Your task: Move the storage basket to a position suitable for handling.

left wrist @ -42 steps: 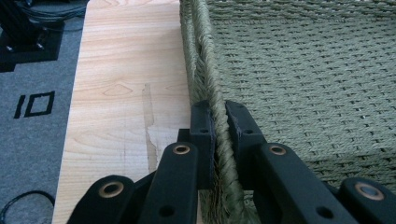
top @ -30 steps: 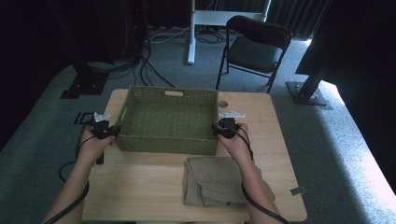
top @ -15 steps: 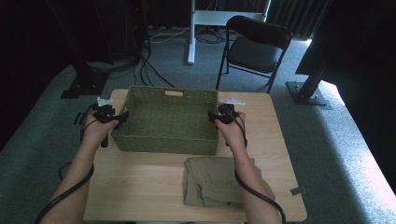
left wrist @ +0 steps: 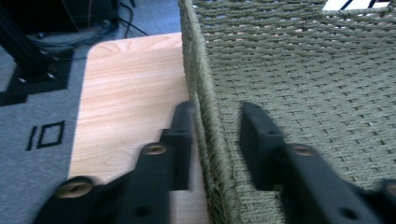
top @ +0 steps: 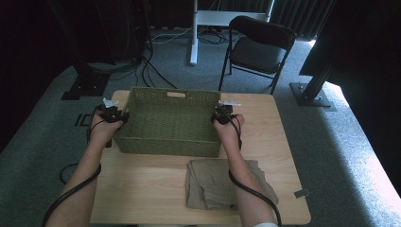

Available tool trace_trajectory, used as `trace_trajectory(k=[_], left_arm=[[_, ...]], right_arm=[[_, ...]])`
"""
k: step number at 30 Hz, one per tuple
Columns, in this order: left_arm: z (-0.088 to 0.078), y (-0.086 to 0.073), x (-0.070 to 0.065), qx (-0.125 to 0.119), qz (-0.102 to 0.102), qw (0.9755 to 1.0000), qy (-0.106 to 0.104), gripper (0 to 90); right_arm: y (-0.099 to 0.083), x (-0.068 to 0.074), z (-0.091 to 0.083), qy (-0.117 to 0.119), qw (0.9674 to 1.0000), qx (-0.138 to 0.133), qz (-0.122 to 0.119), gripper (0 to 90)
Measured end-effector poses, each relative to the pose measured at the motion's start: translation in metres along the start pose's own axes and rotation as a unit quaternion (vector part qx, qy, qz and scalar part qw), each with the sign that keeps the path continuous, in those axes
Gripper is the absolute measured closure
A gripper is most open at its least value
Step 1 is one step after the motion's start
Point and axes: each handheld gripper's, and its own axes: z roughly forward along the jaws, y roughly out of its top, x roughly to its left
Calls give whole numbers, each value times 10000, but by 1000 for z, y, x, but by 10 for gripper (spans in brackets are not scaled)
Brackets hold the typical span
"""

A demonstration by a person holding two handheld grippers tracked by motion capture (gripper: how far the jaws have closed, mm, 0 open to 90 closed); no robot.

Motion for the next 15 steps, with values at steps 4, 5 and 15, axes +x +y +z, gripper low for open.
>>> trace_trajectory(k=[4,5,15], left_arm=[[-1,2,-4,198,-32,9997,164,800],[-1,2,-4,198,-32,9997,164,800],[0,3,-10,227,-18,9995,230,807]], right_arm=[[-2,4,1,-354,9993,46,134,772],[-2,4,1,-354,9993,46,134,772],[-2,2,3,-439,9990,-10,-14,780]])
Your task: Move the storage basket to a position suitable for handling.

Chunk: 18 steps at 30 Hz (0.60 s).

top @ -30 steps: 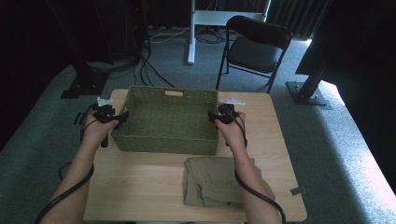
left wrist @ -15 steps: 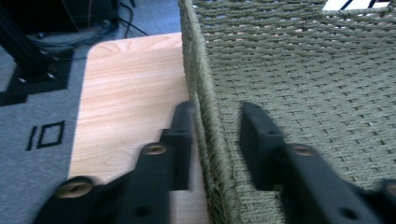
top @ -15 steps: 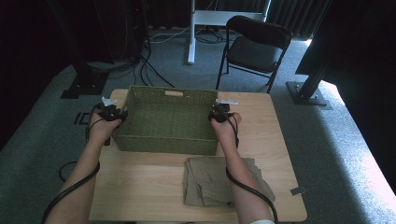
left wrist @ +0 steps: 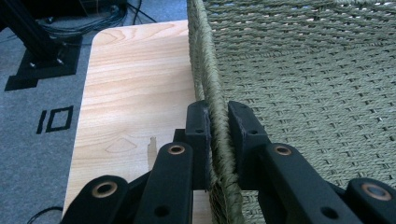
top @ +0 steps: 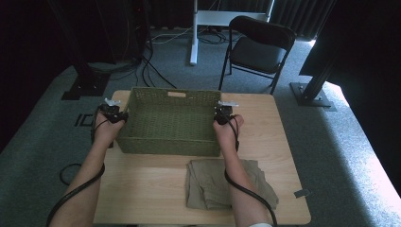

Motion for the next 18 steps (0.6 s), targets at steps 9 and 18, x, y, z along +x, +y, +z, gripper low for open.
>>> trace_trajectory(k=[9,18], left_arm=[[3,3,-13,6,17,10000,12,807],[8,9,-37,36,73,10000,-19,807]], right_arm=[[1,-11,0,3,10000,19,8,779],[1,-35,-3,-58,9999,104,40,781]])
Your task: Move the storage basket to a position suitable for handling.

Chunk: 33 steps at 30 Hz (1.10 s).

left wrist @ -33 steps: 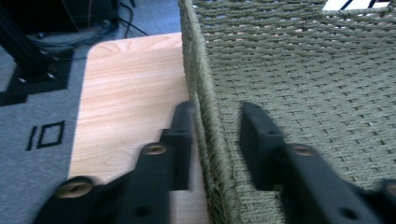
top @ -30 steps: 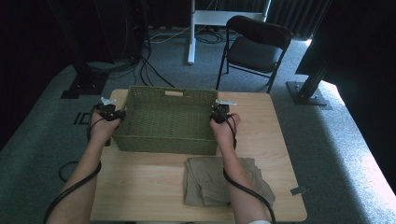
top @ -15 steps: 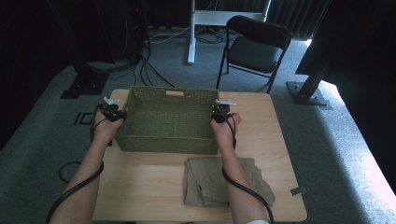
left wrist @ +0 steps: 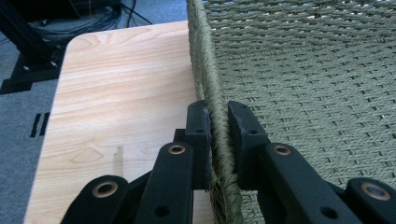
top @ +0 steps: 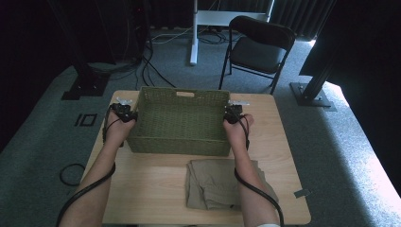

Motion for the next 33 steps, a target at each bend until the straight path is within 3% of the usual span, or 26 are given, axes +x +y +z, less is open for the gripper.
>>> trace_trajectory(k=[5,33], left_arm=[[2,2,-9,-7,-80,9999,-64,808],[10,12,-57,37,101,9997,-234,803]], right_arm=[[0,-10,-1,-45,10000,19,-20,781],[-4,-61,-7,-161,9998,60,64,784]])
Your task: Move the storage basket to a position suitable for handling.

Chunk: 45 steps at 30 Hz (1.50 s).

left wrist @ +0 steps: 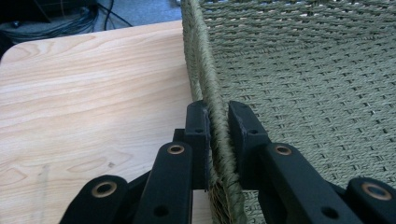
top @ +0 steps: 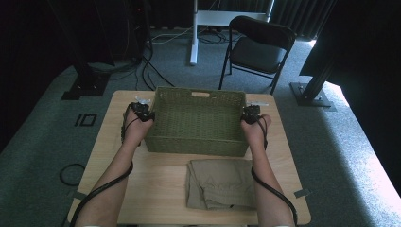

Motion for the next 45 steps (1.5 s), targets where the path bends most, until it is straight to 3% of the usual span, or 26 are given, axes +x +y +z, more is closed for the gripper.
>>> trace_trajectory(k=[13,32,45], left_arm=[[5,7,-24,50,186,9998,-46,799],[14,17,-57,100,272,9995,-139,798],[20,24,-77,138,271,9993,-202,794]], right_arm=[[-3,-25,-4,-47,10000,18,53,785],[-7,-61,-9,-90,9998,47,168,785],[-4,-82,-8,-131,9998,101,111,786]])
